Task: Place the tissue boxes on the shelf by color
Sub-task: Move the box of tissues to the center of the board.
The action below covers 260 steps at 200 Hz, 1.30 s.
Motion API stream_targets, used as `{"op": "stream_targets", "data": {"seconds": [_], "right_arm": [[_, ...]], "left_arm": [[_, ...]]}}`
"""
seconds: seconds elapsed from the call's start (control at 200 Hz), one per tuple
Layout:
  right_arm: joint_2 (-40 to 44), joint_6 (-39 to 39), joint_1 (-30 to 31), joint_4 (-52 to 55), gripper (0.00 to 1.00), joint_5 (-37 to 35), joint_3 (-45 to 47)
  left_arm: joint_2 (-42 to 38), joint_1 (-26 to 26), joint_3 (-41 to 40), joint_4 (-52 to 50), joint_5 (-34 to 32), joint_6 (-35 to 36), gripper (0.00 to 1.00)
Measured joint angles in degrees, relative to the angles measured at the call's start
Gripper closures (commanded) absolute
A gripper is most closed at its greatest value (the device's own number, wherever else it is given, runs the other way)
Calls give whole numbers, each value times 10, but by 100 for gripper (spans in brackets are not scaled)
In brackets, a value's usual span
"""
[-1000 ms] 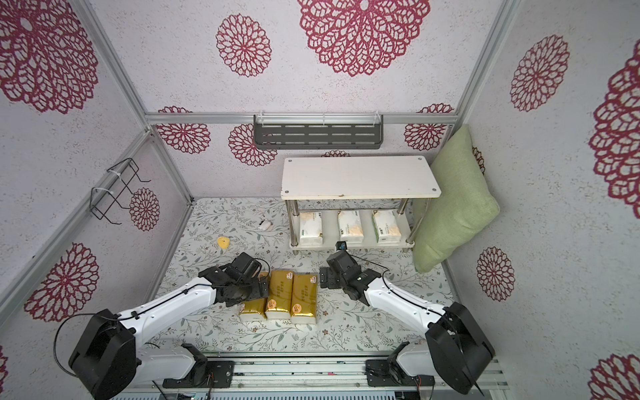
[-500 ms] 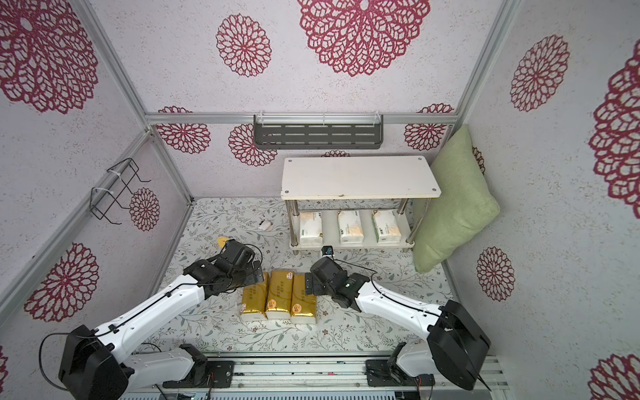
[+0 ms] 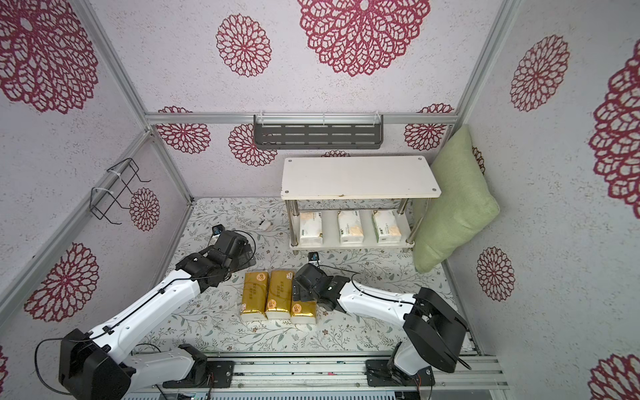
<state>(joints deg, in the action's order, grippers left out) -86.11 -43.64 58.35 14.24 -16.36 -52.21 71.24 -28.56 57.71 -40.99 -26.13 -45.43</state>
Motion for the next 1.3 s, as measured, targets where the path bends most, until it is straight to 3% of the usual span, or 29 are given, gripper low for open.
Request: {"op": "stream_targets", "data": {"seconds": [0.34,0.535,0.73,0.986,1.301], "right_arm": [[-53,-15,8,-1,1,5,-26],[-58,-21,8,3,9,8,-26],[-49,-19,-9,7,11,16,-19],[-5,70,-91,23,14,34,17],[14,192,-169,2,9,82,42]], "left_arm": [[1,21,-15,27,6,11,3],[-1,29,-22,31,14,15,2],[-2,35,-23,39,22,20,3],[-2,37,-23,39,28,25,3],[-2,38,-23,39,29,25,2]]}}
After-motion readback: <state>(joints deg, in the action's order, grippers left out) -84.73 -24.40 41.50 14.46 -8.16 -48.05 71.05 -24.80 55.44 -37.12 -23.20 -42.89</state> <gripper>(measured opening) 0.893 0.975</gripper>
